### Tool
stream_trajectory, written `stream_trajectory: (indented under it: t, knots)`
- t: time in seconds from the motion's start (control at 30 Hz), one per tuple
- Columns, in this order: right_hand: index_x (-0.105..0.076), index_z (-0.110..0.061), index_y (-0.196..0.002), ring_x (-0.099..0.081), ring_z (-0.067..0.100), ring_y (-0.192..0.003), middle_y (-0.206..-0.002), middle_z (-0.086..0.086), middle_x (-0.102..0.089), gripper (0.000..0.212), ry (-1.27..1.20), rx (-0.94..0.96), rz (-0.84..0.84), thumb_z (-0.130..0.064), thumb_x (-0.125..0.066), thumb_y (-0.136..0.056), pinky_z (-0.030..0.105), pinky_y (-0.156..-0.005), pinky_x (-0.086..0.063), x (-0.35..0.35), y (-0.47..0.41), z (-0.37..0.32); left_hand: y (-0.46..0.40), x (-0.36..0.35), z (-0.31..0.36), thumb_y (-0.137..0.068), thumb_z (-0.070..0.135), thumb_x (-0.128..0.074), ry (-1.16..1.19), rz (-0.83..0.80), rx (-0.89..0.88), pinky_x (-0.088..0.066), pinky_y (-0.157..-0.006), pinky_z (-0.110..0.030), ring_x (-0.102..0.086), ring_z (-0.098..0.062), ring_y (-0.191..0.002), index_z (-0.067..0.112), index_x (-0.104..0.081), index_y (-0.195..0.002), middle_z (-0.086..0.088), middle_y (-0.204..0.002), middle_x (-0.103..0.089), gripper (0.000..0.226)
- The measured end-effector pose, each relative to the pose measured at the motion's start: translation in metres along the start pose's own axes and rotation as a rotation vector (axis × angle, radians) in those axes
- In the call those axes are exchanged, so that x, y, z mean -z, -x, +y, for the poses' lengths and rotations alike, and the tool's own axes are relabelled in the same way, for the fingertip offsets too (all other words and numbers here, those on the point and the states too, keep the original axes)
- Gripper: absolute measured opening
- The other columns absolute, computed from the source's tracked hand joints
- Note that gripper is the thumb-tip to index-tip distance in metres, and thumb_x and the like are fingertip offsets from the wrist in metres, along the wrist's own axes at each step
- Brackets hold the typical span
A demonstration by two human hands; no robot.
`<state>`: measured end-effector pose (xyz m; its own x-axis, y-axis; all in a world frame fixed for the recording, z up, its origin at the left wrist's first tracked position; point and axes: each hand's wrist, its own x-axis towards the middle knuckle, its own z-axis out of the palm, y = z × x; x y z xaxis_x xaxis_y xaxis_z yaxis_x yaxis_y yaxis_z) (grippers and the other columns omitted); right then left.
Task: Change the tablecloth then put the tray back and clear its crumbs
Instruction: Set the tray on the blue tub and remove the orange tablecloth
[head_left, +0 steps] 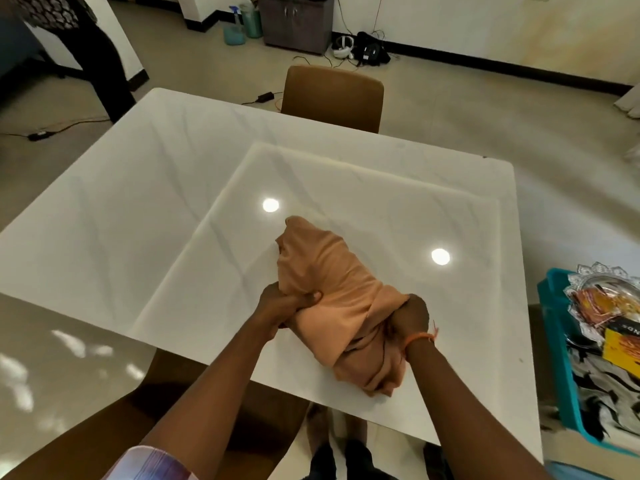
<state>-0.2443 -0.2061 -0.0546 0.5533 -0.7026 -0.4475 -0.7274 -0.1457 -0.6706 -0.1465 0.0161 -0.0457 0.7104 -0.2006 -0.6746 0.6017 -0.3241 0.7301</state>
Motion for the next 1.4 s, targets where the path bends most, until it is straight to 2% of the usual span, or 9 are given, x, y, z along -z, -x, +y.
stream_trajectory:
  t: [0.1, 0.23, 0.4, 0.5, 0.63, 0.77, 0.87, 1.17, 1.4]
  knots:
    - [-0.056, -0.009, -0.061, -0.047, 0.021, -0.058, -0.062, 0.009, -0.056, 0.027, -0.440, -0.230, -0.049, -0.006, -0.050, -0.087, 0.028, -0.054, -0.041, -0.001, 0.011, 0.000, -0.011, 0.011, 0.006, -0.037, 0.047, -0.095, -0.118, -0.123, -0.114, -0.052, -0.092, -0.037, -0.058, -0.020, -0.114, 0.018, -0.047, -0.137, 0.002, -0.128, -0.059, 0.114]
    - [-0.069, -0.020, -0.108, -0.063, 0.023, -0.101, -0.105, 0.004, -0.070, 0.040, -0.577, -0.392, -0.290, -0.052, -0.054, -0.090, 0.040, -0.094, -0.052, -0.007, 0.014, 0.006, -0.027, 0.008, 0.010, -0.044, 0.035, -0.096, -0.046, -0.273, -0.118, -0.051, -0.096, -0.039, -0.057, -0.020, -0.120, 0.023, -0.042, -0.142, 0.004, -0.132, -0.058, 0.113]
    - [-0.066, -0.025, -0.118, -0.062, 0.021, -0.109, -0.114, 0.002, -0.070, 0.053, -0.560, -0.313, -0.396, -0.065, -0.050, -0.087, 0.039, -0.096, -0.051, -0.003, 0.010, 0.002, -0.043, -0.006, 0.020, -0.049, 0.064, -0.087, 0.046, -0.409, -0.012, -0.053, -0.093, -0.047, -0.054, -0.024, -0.121, 0.039, -0.027, -0.147, 0.004, -0.140, -0.048, 0.118]
    - [-0.061, -0.038, -0.122, -0.058, 0.010, -0.111, -0.120, -0.012, -0.065, 0.051, -0.571, -0.210, -0.463, -0.070, -0.038, -0.090, 0.032, -0.092, -0.049, 0.002, 0.019, -0.007, -0.052, -0.021, 0.029, -0.049, 0.084, -0.071, 0.117, -0.324, 0.039, -0.050, -0.096, -0.043, -0.053, -0.022, -0.123, 0.040, -0.009, -0.153, 0.002, -0.152, -0.034, 0.128]
    - [-0.057, -0.041, -0.124, -0.057, 0.010, -0.118, -0.128, -0.011, -0.062, 0.035, -0.635, -0.075, -0.365, -0.053, -0.036, -0.098, 0.037, -0.106, -0.043, 0.001, 0.033, 0.003, -0.057, -0.029, 0.025, -0.058, 0.077, -0.073, 0.127, -0.464, 0.140, -0.048, -0.101, -0.049, -0.065, -0.026, -0.112, 0.028, -0.042, -0.143, -0.006, -0.128, -0.064, 0.103]
    - [-0.059, -0.022, -0.124, -0.064, 0.016, -0.103, -0.113, -0.002, -0.069, 0.038, -0.905, -0.138, -0.334, -0.034, -0.031, -0.101, 0.033, -0.088, -0.051, 0.024, 0.036, 0.024, -0.041, -0.057, 0.027, -0.079, 0.063, -0.064, 0.121, -0.534, 0.144, -0.049, -0.100, -0.045, -0.066, -0.026, -0.109, 0.026, -0.056, -0.127, -0.006, -0.116, -0.071, 0.061]
    - [-0.060, -0.016, -0.117, -0.066, 0.015, -0.087, -0.096, -0.001, -0.071, 0.039, -0.960, -0.113, -0.267, -0.036, -0.033, -0.099, 0.031, -0.076, -0.051, 0.049, 0.036, 0.040, -0.030, -0.088, 0.028, -0.080, 0.062, -0.064, 0.117, -0.584, 0.151, -0.048, -0.102, -0.045, -0.066, -0.026, -0.110, 0.025, -0.052, -0.133, -0.006, -0.120, -0.069, 0.066]
    - [-0.065, -0.013, -0.108, -0.064, 0.023, -0.098, -0.102, 0.009, -0.070, 0.037, -1.110, -0.091, -0.098, -0.035, -0.037, -0.099, 0.036, -0.086, -0.049, 0.148, 0.065, 0.112, 0.040, -0.199, 0.004, -0.084, 0.064, -0.058, 0.082, -0.715, 0.140, -0.047, -0.103, -0.049, -0.064, -0.029, -0.114, 0.027, -0.054, -0.133, -0.008, -0.123, -0.068, 0.062]
    - [-0.065, -0.015, -0.095, -0.069, 0.010, -0.080, -0.083, -0.002, -0.075, 0.036, -1.169, -0.019, 0.026, -0.026, -0.031, -0.101, 0.024, -0.072, -0.054, 0.276, 0.116, 0.236, 0.152, -0.344, -0.052, -0.084, 0.061, -0.060, 0.047, -0.823, 0.129, -0.043, -0.106, -0.050, -0.061, -0.031, -0.118, 0.026, -0.051, -0.137, -0.011, -0.127, -0.065, 0.064]
